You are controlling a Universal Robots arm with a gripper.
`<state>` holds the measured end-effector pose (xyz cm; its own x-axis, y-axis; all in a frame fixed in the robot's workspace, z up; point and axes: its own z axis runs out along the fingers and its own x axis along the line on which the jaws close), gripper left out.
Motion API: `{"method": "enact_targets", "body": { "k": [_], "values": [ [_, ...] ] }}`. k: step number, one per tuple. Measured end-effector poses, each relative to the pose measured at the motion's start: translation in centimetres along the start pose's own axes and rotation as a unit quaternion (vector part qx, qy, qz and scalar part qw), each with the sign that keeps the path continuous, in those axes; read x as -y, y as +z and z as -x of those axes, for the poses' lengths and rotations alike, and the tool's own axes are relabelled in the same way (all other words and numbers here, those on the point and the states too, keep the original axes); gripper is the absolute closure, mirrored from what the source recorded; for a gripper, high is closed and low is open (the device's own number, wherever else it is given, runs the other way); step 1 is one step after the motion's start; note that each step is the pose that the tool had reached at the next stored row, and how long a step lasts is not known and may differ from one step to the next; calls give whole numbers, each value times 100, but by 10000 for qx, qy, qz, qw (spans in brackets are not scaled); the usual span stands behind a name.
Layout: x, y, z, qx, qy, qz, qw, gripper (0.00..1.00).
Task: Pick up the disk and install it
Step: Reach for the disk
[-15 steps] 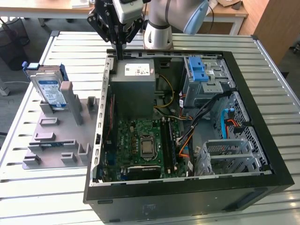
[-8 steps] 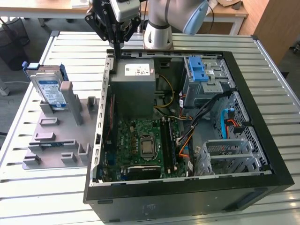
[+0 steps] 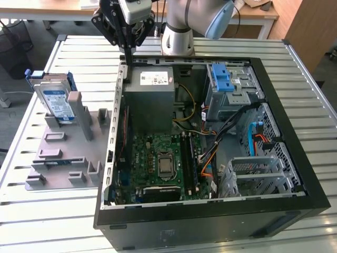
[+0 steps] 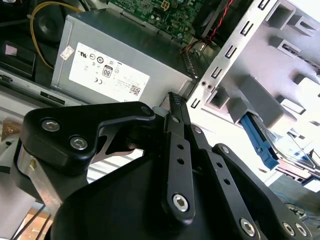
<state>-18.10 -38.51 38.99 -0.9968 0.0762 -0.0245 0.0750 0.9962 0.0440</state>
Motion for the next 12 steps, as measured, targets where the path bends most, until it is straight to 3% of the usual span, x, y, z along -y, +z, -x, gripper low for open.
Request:
{"method": "enact_targets", "body": {
  "k": [5,12],
  "values": [
    [1,0,-5,0,0,0,10000,90],
    [5,0,-111,0,1,0,10000,90]
  ]
}}
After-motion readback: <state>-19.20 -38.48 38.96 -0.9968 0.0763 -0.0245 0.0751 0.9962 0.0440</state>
